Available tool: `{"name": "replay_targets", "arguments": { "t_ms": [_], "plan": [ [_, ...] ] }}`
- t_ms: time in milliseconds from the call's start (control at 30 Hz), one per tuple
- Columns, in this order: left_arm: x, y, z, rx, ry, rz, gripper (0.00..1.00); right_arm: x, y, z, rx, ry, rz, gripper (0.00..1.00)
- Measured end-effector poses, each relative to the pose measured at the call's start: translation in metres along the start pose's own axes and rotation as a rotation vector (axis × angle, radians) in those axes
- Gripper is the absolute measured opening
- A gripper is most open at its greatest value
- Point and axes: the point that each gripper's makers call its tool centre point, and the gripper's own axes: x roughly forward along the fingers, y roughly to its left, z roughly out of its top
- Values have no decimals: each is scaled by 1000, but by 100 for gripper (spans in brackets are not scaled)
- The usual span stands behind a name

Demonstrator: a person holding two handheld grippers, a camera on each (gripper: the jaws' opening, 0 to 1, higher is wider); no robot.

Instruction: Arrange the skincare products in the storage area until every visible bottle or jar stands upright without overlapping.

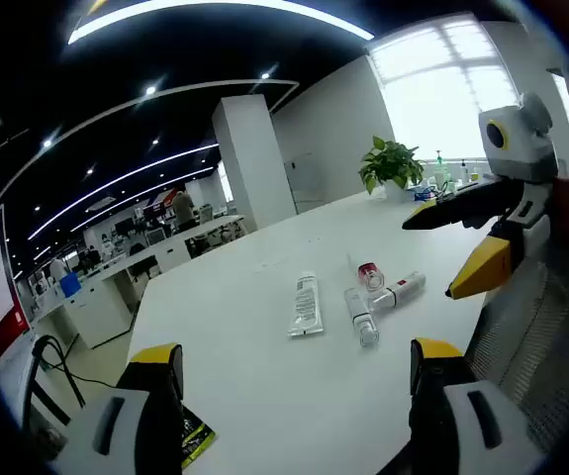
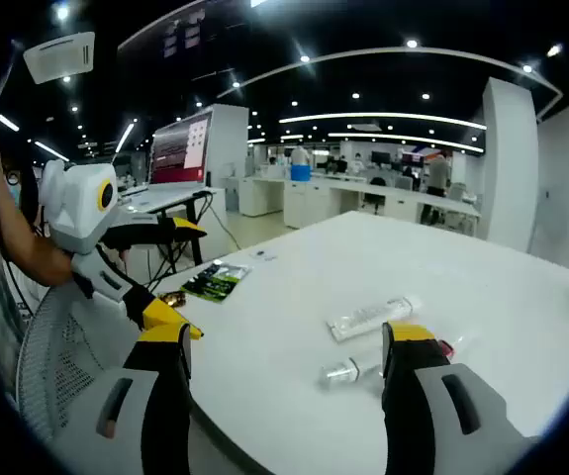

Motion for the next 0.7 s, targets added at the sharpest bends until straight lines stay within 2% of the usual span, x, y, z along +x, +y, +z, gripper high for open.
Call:
{"name": "replay_targets", "arguments": {
  "t_ms": [33,67,167,300,367,467,500,600,700],
  "plan": [
    [1,-1,-2,-8,7,-13,98,-2,-2,5,-14,-20,-11,81],
    [2,-1,-11,-39,51,-17,99,-5,-3,9,-27,-38,-22,83],
    [3,2,-6,-27,28,4,99,-7,2,10,-69,-49,-15,84],
    [4,-1,-7,-22,36,-2,99,-9,-2,10,-79,-47,-23,85],
    [4,-3,-9,-17,43,-8,99,-11,-9,12,-39,-55,-37,85],
    [6,-5,-11,-20,57,-19,99,-15,-28,16,-1,-67,-94,77],
    [7,-10,-14,-23,72,-40,99,-17,-36,16,49,-70,-120,77],
    [6,-25,-17,19,86,-101,99,-18,-40,21,75,-95,-125,78],
    [8,-29,-21,43,100,-112,99,-21,-47,23,107,-110,-152,77]
  ]
}}
